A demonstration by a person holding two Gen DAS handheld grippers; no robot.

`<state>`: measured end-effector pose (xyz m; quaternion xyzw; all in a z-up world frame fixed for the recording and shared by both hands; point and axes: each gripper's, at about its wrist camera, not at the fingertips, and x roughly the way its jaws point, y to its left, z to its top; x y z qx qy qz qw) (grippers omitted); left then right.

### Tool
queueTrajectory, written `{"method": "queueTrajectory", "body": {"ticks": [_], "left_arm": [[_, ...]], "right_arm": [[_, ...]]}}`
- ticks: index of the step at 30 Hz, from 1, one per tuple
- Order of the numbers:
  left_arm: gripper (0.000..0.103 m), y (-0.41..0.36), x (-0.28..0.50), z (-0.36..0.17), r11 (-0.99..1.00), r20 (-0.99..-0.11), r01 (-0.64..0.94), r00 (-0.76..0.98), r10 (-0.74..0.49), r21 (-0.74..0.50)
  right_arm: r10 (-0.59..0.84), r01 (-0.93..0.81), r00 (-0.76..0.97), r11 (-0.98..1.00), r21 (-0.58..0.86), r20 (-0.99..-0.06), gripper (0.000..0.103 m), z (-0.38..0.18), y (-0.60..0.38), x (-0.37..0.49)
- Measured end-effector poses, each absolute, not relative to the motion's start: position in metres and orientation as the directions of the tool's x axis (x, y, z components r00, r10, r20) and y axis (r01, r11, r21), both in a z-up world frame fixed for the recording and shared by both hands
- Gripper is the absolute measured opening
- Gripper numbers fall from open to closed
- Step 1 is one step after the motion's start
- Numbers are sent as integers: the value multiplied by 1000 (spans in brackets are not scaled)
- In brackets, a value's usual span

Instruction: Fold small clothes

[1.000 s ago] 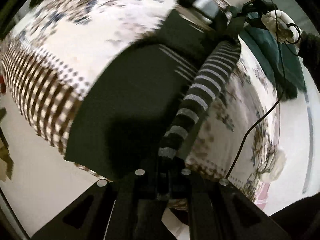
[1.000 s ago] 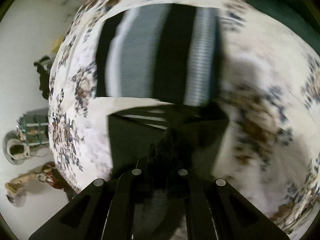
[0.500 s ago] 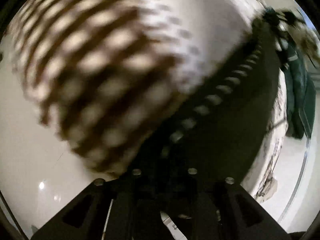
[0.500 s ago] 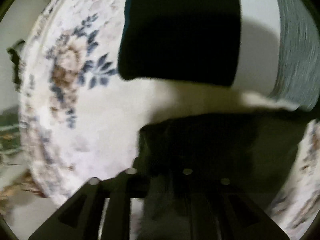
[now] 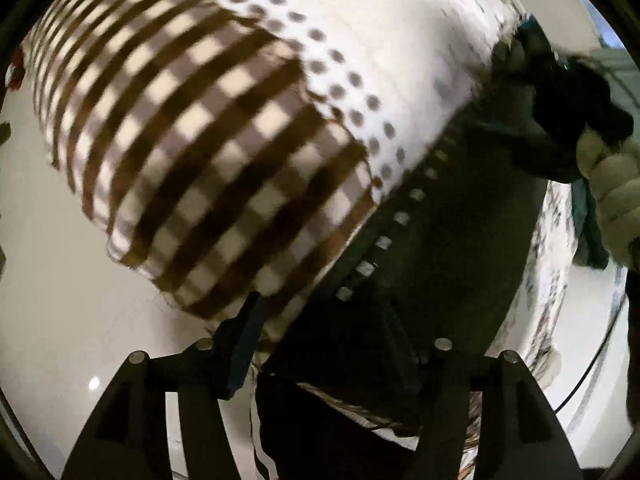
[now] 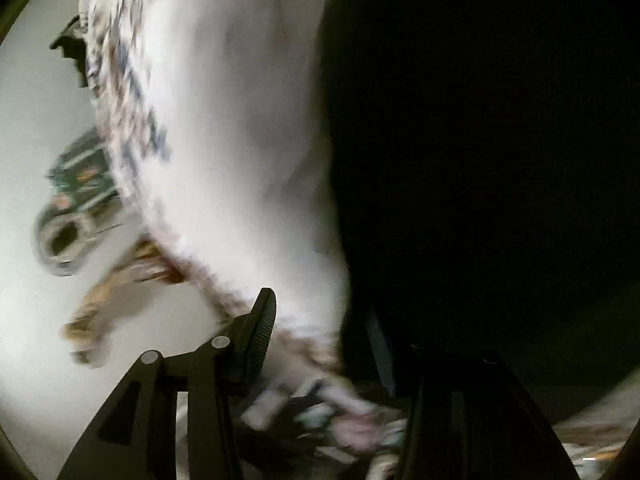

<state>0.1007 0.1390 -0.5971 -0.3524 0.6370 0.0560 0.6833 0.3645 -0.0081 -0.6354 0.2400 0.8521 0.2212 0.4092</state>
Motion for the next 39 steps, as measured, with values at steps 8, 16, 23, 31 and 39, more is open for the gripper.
{"method": "queueTrajectory", "body": {"ticks": [8,16,23,31,39], "left_arm": [[58,97,120,-607,844,-943,-422,133,-304,-332],[15,62,119,-606,898,-963,-349,143,-230,-267],[5,68,106,-590,921,-967,-308,160,-198,-239],[6,87,98,-584,929,-971,-288,117,-207,-232],[67,83,146,-503,899,-914,-227,252,-318,-375]], "right_arm": [[600,118,-308,794,596,-738,48,-580,-101,329],[508,360,-352,849,387,-786,48,-609,-262,187],[554,363,-315,821,442,-770,8,-637,-233,111],[473,257,-356,878,403,-806,7,-627,-227,104],[585,265,-232,807,528,-777,57,-557,-265,152]]}}
